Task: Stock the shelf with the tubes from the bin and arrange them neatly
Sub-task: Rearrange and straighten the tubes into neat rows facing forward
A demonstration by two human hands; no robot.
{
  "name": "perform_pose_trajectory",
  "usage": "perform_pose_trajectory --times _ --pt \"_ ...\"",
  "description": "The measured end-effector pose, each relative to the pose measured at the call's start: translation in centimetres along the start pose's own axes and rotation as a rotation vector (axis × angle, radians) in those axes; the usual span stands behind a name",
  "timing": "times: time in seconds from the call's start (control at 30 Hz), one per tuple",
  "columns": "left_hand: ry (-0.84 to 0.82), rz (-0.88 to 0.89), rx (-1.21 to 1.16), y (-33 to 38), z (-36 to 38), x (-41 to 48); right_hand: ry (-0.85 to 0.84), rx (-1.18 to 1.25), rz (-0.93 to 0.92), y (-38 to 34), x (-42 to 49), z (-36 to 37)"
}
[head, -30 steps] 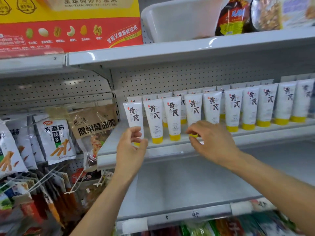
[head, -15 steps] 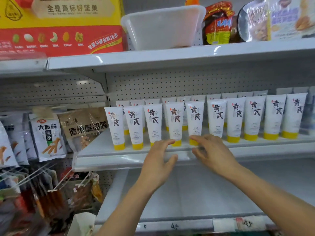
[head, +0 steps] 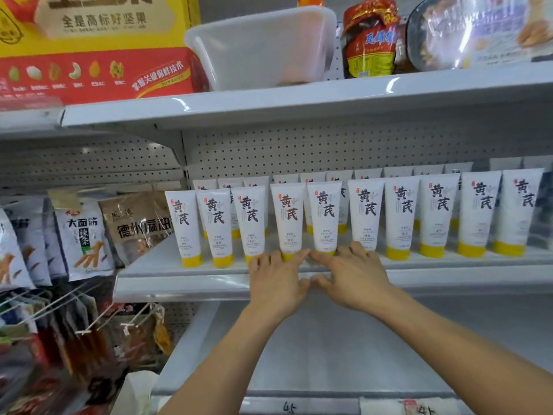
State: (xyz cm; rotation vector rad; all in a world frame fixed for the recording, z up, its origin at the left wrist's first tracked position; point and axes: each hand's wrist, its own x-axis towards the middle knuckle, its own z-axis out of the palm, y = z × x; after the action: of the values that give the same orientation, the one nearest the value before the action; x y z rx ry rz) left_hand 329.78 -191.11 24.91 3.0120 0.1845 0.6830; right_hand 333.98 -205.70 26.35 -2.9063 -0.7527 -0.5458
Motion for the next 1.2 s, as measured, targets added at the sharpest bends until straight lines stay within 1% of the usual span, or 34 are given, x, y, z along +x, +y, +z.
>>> perform_pose_trajectory --times 0.17,0.7,0.93,1.0,1.07,1.13,1.2 --pt "-0.005 -0.003 0.023 0.0 0.3 0.0 0.008 -0.002 -0.022 0.2 0.1 0.0" --pt "-0.001 0.026 -0.042 -0.4 -0.1 -0.1 0.015 0.020 -0.079 0.5 -0.4 -0.3" --pt "-0.052 0.043 -0.032 0.0 -0.8 -0.8 0.042 0.092 -0.105 1.0 -1.3 -0.6" --pt "-0.005 0.042 -0.050 0.3 -1.1 -1.5 0.081 0.126 -0.109 1.6 -2.0 -0.7" --pt "0.098 0.040 -0.071 1.2 -1.3 -2.2 0.153 0.148 -0.113 2.6 -2.8 -0.8" --pt "0.184 0.071 -0.162 2.7 -1.3 -2.7 0.249 0.208 -0.098 3.9 -3.6 -1.0" --pt "0.200 0.116 -0.276 4.6 -1.1 -2.7 0.335 0.251 -0.067 5.5 -4.2 -1.0"
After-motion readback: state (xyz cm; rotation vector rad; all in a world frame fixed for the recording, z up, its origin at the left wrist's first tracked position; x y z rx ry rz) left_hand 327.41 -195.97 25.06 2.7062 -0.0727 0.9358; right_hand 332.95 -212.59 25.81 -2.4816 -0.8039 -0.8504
